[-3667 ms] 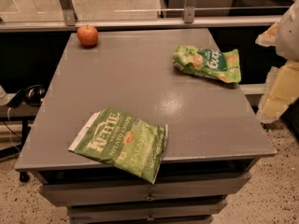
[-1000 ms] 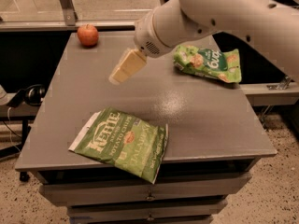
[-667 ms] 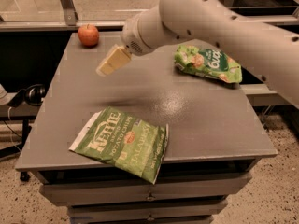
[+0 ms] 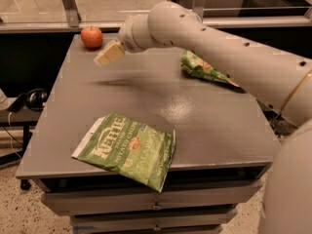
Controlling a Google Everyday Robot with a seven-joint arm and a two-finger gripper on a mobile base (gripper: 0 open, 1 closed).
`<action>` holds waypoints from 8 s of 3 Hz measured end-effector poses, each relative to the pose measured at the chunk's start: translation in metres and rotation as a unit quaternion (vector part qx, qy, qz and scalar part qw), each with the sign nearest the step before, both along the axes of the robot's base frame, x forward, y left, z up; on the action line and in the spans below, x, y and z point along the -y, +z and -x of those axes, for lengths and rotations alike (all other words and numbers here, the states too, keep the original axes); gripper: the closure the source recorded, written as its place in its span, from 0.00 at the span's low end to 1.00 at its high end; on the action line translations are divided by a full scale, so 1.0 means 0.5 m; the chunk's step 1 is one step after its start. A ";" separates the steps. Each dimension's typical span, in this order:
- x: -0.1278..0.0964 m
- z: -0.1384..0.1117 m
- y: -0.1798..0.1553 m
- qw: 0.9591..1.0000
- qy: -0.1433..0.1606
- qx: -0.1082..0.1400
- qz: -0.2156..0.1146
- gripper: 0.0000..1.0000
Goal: Move apple near green rice chip bag
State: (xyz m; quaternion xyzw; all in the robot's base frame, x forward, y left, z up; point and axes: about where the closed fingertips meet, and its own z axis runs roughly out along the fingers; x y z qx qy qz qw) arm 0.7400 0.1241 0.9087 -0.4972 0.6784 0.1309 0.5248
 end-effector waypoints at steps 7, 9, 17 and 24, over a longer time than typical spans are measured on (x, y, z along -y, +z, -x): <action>-0.167 -0.247 -0.056 0.984 -0.011 -0.061 -0.168 0.64; -0.073 -0.144 0.010 0.983 -0.036 -0.051 -0.170 1.00; 0.441 0.363 -0.107 0.952 -0.276 -0.037 -0.128 1.00; 0.556 0.281 -0.012 0.950 -0.293 0.083 -0.062 1.00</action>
Offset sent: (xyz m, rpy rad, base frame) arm 0.1344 0.0494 -0.0302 0.0690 -0.0415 -0.0139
